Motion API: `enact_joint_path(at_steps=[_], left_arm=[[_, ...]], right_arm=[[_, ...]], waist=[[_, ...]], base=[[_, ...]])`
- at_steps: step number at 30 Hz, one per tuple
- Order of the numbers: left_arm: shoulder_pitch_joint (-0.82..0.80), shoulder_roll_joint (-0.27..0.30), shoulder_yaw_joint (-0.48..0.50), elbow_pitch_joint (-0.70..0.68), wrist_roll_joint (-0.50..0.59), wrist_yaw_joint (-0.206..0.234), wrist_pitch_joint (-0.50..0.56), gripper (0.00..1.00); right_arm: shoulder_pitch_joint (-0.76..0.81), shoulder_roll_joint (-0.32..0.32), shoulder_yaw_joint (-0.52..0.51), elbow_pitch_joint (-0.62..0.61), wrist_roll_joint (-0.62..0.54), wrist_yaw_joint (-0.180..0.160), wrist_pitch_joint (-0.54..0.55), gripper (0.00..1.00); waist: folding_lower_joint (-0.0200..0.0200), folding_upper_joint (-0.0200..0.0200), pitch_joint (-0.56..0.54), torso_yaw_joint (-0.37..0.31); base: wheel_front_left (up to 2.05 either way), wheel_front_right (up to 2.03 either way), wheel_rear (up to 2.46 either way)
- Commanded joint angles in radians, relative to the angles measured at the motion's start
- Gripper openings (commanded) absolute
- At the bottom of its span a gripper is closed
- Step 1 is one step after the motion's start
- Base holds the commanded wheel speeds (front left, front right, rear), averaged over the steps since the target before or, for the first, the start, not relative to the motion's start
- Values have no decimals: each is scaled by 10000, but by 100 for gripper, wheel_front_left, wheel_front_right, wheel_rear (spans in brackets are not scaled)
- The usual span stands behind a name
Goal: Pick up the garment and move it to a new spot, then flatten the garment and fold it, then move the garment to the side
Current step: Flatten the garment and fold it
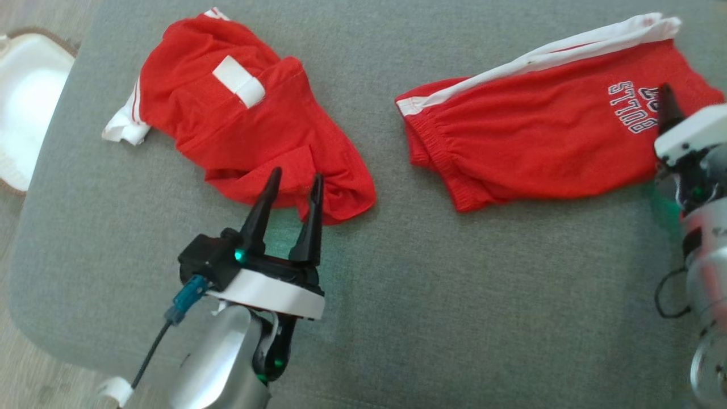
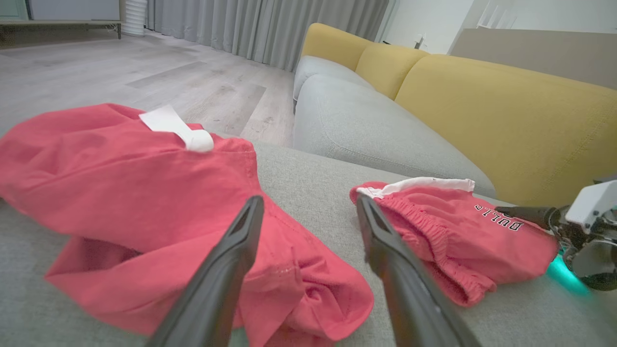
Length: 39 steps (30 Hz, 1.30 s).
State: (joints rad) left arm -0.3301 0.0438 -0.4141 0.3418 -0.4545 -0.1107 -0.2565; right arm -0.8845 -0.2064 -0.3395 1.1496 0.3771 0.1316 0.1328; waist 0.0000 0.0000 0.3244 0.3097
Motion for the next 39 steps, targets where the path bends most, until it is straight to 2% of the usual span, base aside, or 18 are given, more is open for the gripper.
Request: enact_joint_path(at_steps=[1, 2, 3, 4, 13, 23, 30, 39], left_arm=[[-367, 65, 201, -338, -62, 84, -53, 100], [-384, 65, 181, -339, -79, 98, -53, 100], [-397, 65, 167, -343, -93, 112, -53, 100], [-408, 65, 160, -348, -102, 125, -53, 100], [-383, 64, 243, -232, -68, 166, -53, 100], [70, 64, 463, -181, 95, 58, -53, 100], [363, 64, 539, -292, 200, -13, -53, 100], [563, 64, 637, -361, 365, -68, -53, 100]], right_arm=[[-46, 265, 200, 367, -130, -9, 305, 100], [-123, 261, 233, 475, -190, -9, 335, 100], [-190, 257, 246, 555, -225, -9, 333, 68], [-261, 267, 283, 592, -258, -9, 295, 0], [-211, 287, 758, 156, 6, -9, -1046, 0], [1131, 261, 857, -885, 1441, -9, -2660, 0], [2413, 239, 670, -1402, 1807, -9, -3439, 0], [3070, 785, 534, -1657, 1990, -9, -3720, 0]], waist=[[0, 0, 130, 123], [0, 0, 149, 138], [0, 0, 167, 148], [0, 0, 185, 149], [0, 0, -34, -214], [0, 0, -1003, -1205], [0, 0, -1550, -1885], [0, 0, -1849, -2502]], base=[[0, 0, 0], [0, 0, 0], [0, 0, 0], [0, 0, 0], [0, 0, 0], [0, 0, 0], [0, 0, 0], [0, 0, 0]])
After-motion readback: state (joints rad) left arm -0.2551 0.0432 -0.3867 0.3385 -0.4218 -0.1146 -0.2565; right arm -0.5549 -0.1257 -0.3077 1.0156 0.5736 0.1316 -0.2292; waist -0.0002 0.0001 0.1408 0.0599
